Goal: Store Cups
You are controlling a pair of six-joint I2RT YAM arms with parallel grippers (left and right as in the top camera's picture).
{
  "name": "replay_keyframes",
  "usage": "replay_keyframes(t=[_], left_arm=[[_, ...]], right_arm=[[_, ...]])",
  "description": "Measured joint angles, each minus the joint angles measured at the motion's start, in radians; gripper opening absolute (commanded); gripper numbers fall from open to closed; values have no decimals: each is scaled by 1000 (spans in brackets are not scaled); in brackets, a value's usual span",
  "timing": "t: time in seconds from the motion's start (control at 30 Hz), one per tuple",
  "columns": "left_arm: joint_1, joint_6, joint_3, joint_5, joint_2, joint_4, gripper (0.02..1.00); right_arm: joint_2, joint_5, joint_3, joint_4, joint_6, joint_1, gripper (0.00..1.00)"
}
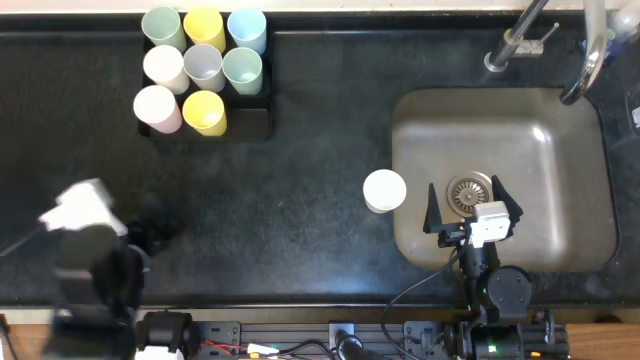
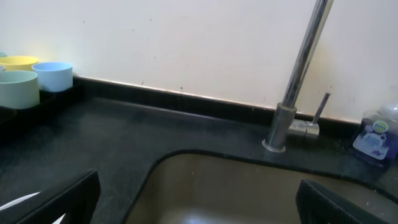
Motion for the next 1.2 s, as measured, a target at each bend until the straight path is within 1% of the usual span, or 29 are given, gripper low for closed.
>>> replay_keyframes(t=[0.07,0.13,0.23,0.33,0.47,0.63,0.77,1.2], left_arm=[[0,190,-191,84,-112,209,998],[0,319,-345,158,-203,384,998],[-1,432,-502,234,-320,529,996],[-1,492,-595,273,-408,575,996],[-1,531,-647,294,-425,601,996],[-1,543,-650,298,-427,620,998],[-1,555,-677,297,-429,709,998],[-1,557,-689,297,-429,710,996]], right_arm=[[0,0,0,-1,0,0,996],[0,0,0,0,0,0,993],[0,0,0,0,0,0,998],[0,0,0,0,0,0,996],[0,0,0,0,0,0,996],[0,0,0,-1,0,0,998],[0,0,0,0,0,0,998],[0,0,0,0,0,0,996]])
